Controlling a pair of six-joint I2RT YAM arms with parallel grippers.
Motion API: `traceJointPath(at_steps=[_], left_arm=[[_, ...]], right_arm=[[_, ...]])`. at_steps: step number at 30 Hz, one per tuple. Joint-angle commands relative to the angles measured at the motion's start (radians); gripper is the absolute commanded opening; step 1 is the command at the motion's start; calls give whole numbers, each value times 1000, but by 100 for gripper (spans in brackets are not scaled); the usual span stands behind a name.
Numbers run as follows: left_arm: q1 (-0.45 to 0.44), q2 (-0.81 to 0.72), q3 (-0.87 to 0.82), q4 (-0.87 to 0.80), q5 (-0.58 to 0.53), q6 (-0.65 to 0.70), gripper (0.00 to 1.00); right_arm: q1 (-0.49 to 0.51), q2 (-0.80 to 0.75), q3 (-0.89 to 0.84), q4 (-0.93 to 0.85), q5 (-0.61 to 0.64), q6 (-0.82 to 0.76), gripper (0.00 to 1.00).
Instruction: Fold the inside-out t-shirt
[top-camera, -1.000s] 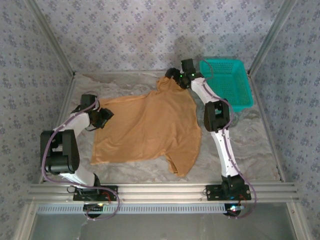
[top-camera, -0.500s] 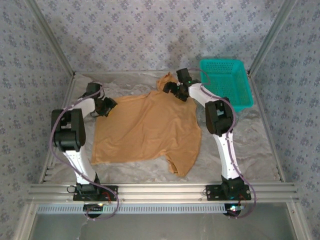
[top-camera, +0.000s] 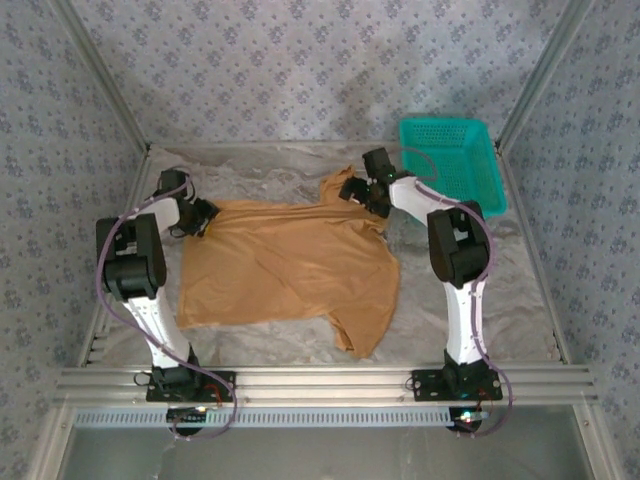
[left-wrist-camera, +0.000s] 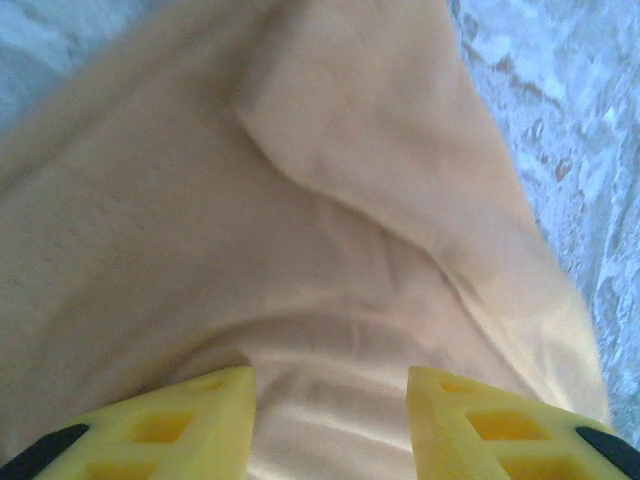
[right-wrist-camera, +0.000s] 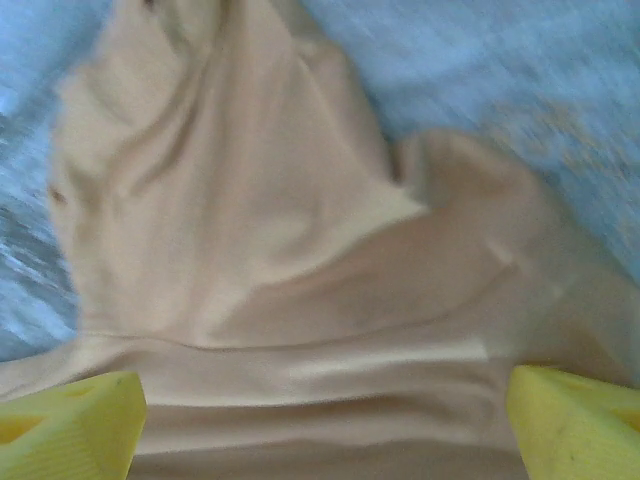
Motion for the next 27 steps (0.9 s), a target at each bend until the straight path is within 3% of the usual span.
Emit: traceJointPath(at_steps=[1, 7, 14, 19, 23, 27], left_arm=[[-34, -63, 2, -65, -43, 22, 44], [-68, -117, -30, -52, -35, 17, 44], [-74, -175, -72, -39, -38, 16, 44], [-72, -195, -99, -36, -21, 20, 44], [-72, -230, -132, -23, -12, 16, 44], [-74, -289, -192, 2, 1, -8, 44]], right_arm=[[0, 65, 160, -50, -5, -23, 89], [42, 205, 383, -81, -29, -20, 65], [85, 363, 562, -62, -109, 51, 64], [99, 446, 652, -106, -74, 121, 65], [97, 511, 680, -34, -75, 195, 67], [81, 655, 866, 58, -112, 252, 68]])
